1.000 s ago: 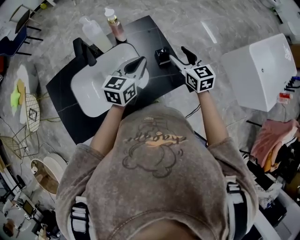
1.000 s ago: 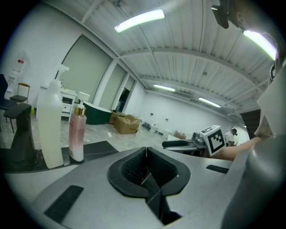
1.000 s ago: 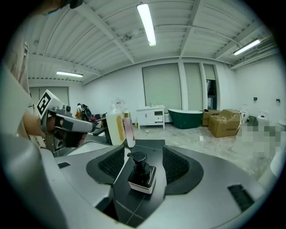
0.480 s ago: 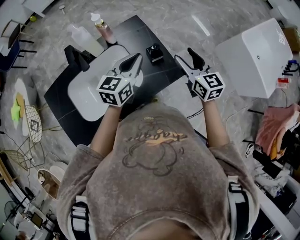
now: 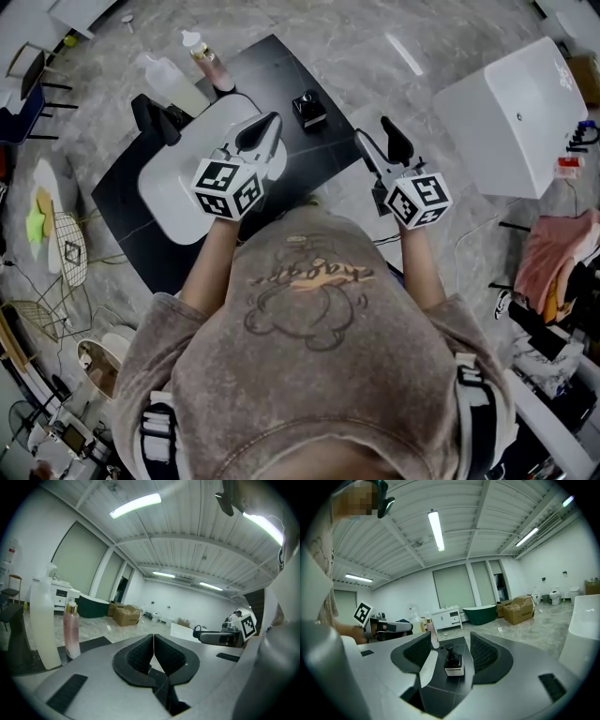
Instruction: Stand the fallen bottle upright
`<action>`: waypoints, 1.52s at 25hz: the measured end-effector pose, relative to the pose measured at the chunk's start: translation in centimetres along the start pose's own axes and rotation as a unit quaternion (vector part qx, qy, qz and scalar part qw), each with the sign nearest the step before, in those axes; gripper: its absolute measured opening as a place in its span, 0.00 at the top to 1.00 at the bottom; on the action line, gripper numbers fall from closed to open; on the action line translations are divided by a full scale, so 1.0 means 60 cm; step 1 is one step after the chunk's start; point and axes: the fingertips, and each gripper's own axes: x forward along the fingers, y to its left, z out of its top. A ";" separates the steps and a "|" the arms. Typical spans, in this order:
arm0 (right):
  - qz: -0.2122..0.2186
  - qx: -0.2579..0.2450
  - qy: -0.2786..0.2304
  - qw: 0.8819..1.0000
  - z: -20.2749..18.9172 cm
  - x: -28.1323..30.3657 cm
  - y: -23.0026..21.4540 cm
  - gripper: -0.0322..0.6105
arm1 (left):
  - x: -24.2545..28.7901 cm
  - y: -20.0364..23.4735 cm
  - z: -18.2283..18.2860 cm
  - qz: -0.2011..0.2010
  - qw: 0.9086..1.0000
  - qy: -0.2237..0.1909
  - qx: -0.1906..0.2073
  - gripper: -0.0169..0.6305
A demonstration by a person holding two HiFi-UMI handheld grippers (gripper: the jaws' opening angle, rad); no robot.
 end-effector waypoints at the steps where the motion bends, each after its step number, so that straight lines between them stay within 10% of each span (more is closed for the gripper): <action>1: 0.000 0.003 -0.003 1.000 -0.001 -0.003 0.002 0.57 | -0.001 0.000 0.001 0.000 1.000 -0.003 0.001 0.94; 19: -0.011 -0.001 -0.002 1.000 -0.030 -0.008 0.021 0.95 | -0.023 -0.007 -0.009 0.008 0.999 -0.041 0.026 0.94; 38: -0.011 -0.001 0.014 1.000 -0.055 0.011 0.024 0.95 | -0.020 0.008 -0.033 0.016 0.999 -0.033 0.022 0.94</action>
